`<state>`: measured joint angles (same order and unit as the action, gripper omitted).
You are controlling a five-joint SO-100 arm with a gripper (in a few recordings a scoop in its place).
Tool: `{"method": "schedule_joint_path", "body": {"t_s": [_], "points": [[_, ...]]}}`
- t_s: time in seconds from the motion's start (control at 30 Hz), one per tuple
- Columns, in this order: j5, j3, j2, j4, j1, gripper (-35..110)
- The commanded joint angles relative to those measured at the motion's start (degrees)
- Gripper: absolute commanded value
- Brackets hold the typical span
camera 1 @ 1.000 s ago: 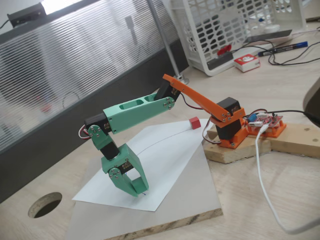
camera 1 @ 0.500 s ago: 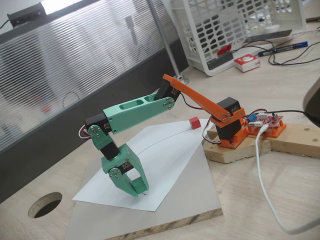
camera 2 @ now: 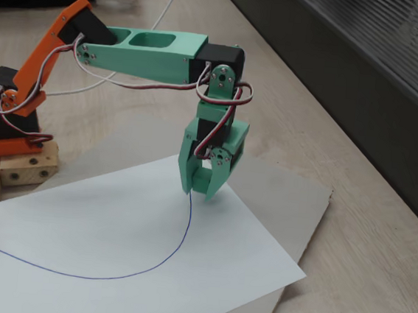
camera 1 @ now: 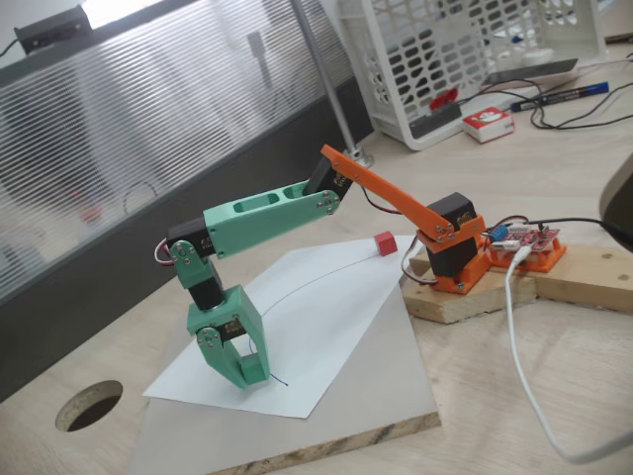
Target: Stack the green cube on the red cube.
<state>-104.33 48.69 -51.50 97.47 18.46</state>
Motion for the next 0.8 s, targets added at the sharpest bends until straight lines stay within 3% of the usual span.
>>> {"method": "schedule_joint_path", "body": {"t_s": [0.0, 0.77], "points": [[-0.09, -0.62, -3.16, -0.09, 0.09, 9], [-0.09, -0.97, -3.43, -0.62, -13.18, 9]]}}
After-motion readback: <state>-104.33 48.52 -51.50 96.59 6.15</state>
